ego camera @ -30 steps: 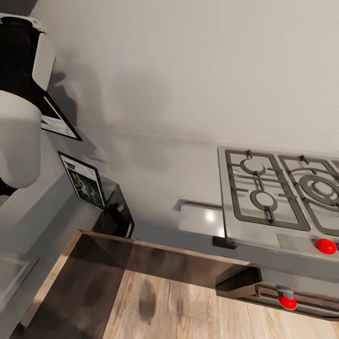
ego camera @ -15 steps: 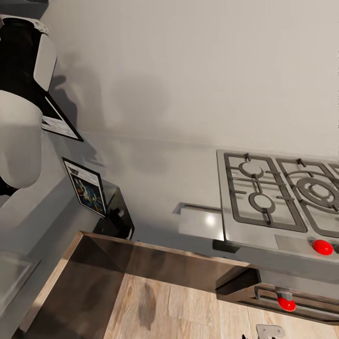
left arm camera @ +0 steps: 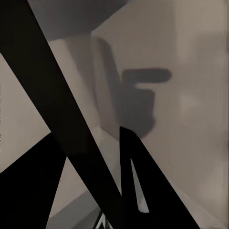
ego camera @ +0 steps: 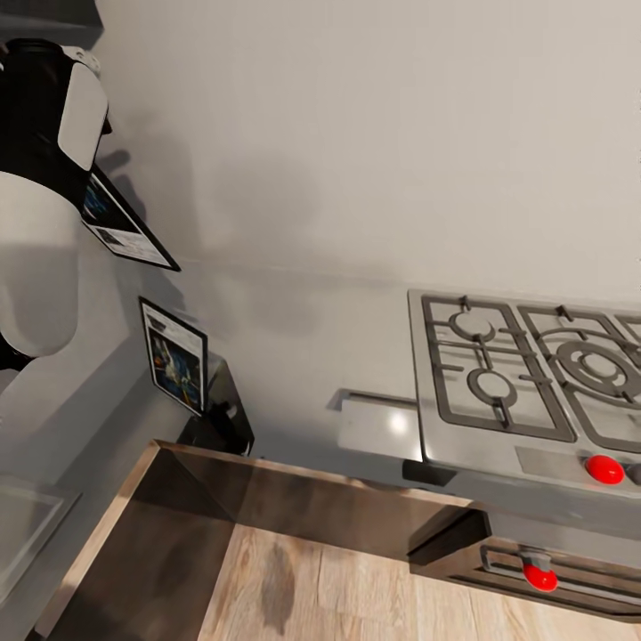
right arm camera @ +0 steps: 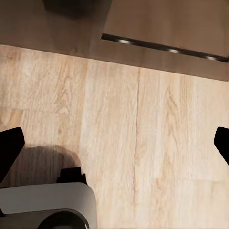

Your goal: Pick up the poster from the kitchen countertop and hang it on one of the wall nails in the kitchen.

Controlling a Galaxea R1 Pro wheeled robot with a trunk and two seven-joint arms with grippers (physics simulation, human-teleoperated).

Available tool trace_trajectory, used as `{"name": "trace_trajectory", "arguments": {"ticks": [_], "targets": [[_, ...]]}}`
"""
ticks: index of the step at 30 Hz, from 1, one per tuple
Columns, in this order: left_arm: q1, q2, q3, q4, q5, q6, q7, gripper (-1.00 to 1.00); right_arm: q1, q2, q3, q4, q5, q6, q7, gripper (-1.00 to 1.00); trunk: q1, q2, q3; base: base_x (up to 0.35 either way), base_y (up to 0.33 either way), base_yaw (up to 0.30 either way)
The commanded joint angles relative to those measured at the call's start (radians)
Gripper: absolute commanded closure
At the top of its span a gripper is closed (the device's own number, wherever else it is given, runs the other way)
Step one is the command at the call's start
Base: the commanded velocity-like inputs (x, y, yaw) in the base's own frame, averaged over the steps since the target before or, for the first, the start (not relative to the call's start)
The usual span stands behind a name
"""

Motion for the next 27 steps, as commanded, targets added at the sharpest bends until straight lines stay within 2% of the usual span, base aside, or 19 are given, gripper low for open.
{"name": "trace_trajectory", "arguments": {"ticks": [1,21,25,27], "targets": [[-0.001,0.001,-0.003,-0.001,0.01,0.002,0.007,1.0,0.0,0.0,0.001,-0.001,-0.001,-0.003,-0.003,-1.0,0.0,0.0,0.001,0.0,0.0,0.0],[-0.001,0.0,-0.003,0.017,0.018,0.003,0.006,1.0,0.0,0.0,0.001,0.001,-0.001,-0.006,-0.003,-1.0,0.0,0.0,0.034,0.0,0.0,0.0],[-0.001,-0.001,-0.003,0.018,0.052,0.003,0.006,1.0,0.0,0.0,0.001,0.002,-0.001,-0.006,-0.003,-1.0,0.0,0.0,0.041,0.0,0.0,0.0],[-0.001,-0.001,-0.003,0.018,0.082,0.002,0.006,1.0,0.0,0.0,0.0,0.002,0.0,-0.006,-0.003,-1.0,0.0,0.0,0.044,0.0,0.0,0.0]]}}
